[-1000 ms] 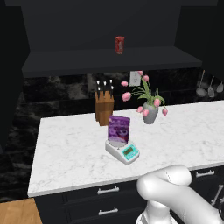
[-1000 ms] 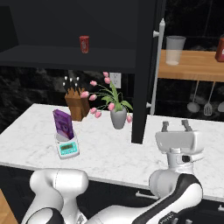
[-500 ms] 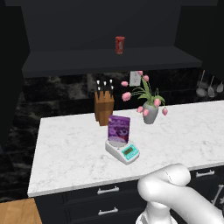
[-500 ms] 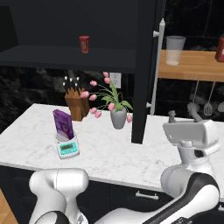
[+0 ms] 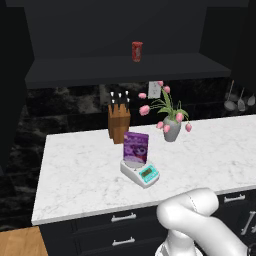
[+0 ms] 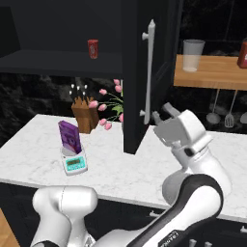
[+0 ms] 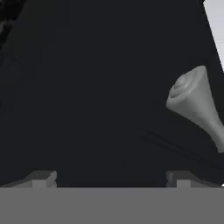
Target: Pick the cereal and place it on the digital scale for weighing, and close the cabinet.
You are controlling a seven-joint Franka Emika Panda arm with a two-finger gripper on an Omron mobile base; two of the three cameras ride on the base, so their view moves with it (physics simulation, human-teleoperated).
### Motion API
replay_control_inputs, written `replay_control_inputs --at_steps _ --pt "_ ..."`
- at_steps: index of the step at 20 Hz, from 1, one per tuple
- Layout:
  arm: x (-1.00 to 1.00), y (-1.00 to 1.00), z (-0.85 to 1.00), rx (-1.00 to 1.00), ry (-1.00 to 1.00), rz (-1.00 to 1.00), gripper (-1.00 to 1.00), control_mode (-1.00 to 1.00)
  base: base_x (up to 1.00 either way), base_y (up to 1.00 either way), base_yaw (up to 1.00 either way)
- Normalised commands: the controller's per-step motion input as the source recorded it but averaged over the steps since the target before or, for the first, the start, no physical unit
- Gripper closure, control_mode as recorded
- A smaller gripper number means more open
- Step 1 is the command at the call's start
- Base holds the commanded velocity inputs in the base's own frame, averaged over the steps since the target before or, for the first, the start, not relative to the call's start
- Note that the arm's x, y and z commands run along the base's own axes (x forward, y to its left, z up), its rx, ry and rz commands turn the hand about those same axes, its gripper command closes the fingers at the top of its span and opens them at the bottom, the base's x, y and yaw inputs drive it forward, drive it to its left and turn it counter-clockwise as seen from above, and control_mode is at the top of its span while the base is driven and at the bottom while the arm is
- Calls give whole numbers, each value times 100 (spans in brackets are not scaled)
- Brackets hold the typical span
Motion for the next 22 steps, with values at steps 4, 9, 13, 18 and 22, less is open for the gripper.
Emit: replay_control_inputs --at_steps 4,9,13,18,22 --pt "-10 100 21 -33 9 -1 -100 -100 0 0 0" --pt "34 100 15 -13 7 -23 -100 -100 0 0 0" --pt "69 100 4 0 3 -26 -100 -100 0 0 0" --pt "75 100 0 1 4 -26 -100 -100 0 0 0" --pt "64 81 36 4 11 -19 -100 -100 0 0 0"
